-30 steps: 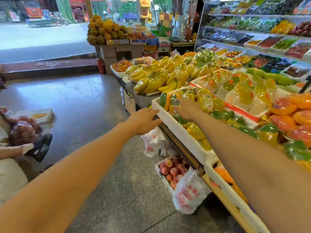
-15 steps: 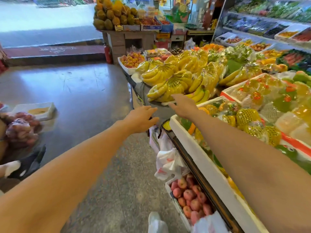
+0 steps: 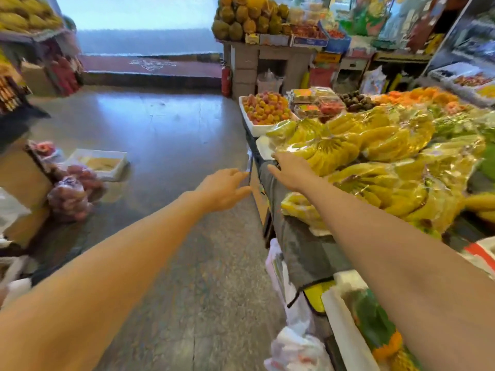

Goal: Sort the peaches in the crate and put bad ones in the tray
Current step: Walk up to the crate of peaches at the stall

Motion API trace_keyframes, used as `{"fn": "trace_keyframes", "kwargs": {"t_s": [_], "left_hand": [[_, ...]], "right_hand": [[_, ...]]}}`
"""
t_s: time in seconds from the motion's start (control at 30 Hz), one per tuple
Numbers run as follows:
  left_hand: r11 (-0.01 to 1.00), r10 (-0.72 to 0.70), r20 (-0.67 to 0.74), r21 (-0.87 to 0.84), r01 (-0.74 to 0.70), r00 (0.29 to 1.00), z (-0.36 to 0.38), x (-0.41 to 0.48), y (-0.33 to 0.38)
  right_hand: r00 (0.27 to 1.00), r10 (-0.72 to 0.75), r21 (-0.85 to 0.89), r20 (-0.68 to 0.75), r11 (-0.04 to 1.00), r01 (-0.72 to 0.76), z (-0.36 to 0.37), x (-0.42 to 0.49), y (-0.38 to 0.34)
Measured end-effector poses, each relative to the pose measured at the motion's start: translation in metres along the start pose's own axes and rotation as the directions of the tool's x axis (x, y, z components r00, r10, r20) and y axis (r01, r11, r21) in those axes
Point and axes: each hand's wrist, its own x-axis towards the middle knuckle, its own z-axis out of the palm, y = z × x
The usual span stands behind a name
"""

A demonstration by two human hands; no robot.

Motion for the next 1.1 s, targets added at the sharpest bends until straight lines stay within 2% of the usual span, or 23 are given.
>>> {"fn": "trace_keyframes", "kwargs": {"t_s": [0.2,0.47,0.7,1.1], "left_hand": [[0.999,-0.043,0.005,-0.020,0.044,0.999,-0.023,0.089,-0.084],[0.998,-0.062,0.015,-0.020,0.063,0.998,-0.076,0.205,-0.219],[0.992,-0.121,0.020,-0.041,0.121,0.992,-0.105,0.295,-0.335],[0.938,-0.335,-0.023,-0.105,0.331,0.942,-0.176,0.441,-0.566]], "right_hand": [[0.998,-0.067,-0.019,0.002,0.998,0.067,0.024,0.128,-0.026],[0.998,-0.065,0.018,0.007,0.998,0.065,0.033,0.307,-0.080],[0.994,-0.103,-0.026,0.043,0.994,0.104,0.050,0.460,-0.126],[0.955,-0.265,-0.053,0.133,0.960,0.274,0.075,0.749,-0.255]]}}
